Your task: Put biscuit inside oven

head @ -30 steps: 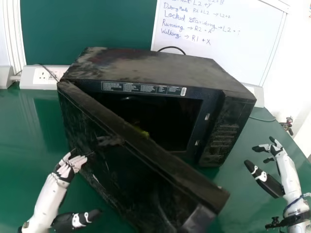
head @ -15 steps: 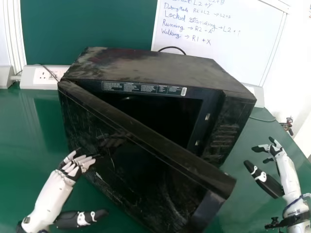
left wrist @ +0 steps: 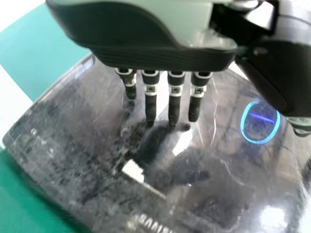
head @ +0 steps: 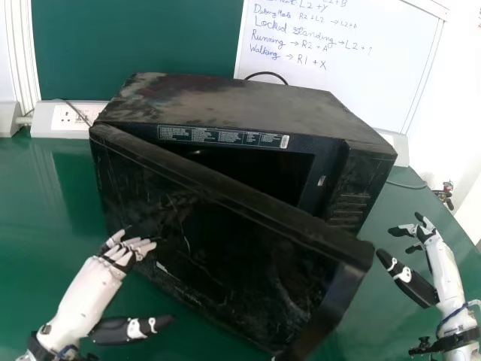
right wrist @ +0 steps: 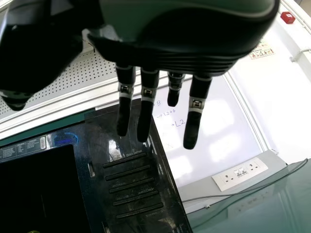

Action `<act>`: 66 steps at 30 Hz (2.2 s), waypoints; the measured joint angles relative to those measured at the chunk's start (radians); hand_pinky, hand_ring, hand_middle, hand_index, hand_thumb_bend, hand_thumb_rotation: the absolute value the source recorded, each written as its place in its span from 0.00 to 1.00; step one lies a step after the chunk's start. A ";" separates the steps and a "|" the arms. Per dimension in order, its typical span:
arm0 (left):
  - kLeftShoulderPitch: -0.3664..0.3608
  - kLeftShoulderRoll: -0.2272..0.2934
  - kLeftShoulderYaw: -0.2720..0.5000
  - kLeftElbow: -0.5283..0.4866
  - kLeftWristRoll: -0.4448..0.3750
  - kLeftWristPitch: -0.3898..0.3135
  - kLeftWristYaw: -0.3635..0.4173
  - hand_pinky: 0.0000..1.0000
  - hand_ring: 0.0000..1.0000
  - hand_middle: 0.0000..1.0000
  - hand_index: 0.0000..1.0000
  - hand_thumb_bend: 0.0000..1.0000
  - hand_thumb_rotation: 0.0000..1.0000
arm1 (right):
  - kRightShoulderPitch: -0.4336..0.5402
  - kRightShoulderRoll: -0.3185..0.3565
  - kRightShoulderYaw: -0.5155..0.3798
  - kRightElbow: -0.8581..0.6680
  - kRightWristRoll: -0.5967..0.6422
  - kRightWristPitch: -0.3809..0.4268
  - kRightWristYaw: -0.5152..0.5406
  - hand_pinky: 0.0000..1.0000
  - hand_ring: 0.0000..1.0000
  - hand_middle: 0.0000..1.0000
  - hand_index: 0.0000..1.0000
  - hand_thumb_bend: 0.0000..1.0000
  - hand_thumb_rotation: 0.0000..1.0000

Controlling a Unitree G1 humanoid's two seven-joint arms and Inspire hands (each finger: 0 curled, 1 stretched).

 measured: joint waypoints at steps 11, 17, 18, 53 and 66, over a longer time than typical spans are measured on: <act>-0.027 0.036 -0.017 -0.035 -0.009 0.085 -0.081 0.93 0.89 0.92 0.91 0.78 1.00 | 0.001 0.004 0.001 -0.001 0.005 -0.001 0.000 0.51 0.64 0.68 0.69 1.00 0.00; -0.043 0.048 -0.025 -0.037 -0.012 0.112 -0.107 0.93 0.90 0.92 0.92 0.77 1.00 | 0.001 0.010 0.001 0.000 0.005 -0.001 0.000 0.51 0.64 0.69 0.69 1.00 0.00; -0.047 0.051 -0.028 -0.037 -0.012 0.115 -0.110 0.93 0.91 0.93 0.92 0.77 1.00 | 0.001 0.011 0.002 0.000 0.005 -0.001 0.000 0.52 0.64 0.69 0.69 1.00 0.00; -0.282 0.097 -0.117 0.089 -0.092 0.210 -0.239 0.92 0.90 0.92 0.91 0.81 1.00 | -0.001 0.019 0.005 0.032 0.035 -0.055 0.012 0.53 0.63 0.68 0.70 1.00 0.00; -0.322 0.107 -0.128 0.124 -0.147 0.221 -0.272 0.93 0.91 0.93 0.93 0.79 1.00 | -0.001 0.017 0.005 0.037 0.056 -0.066 0.015 0.53 0.63 0.68 0.70 1.00 0.00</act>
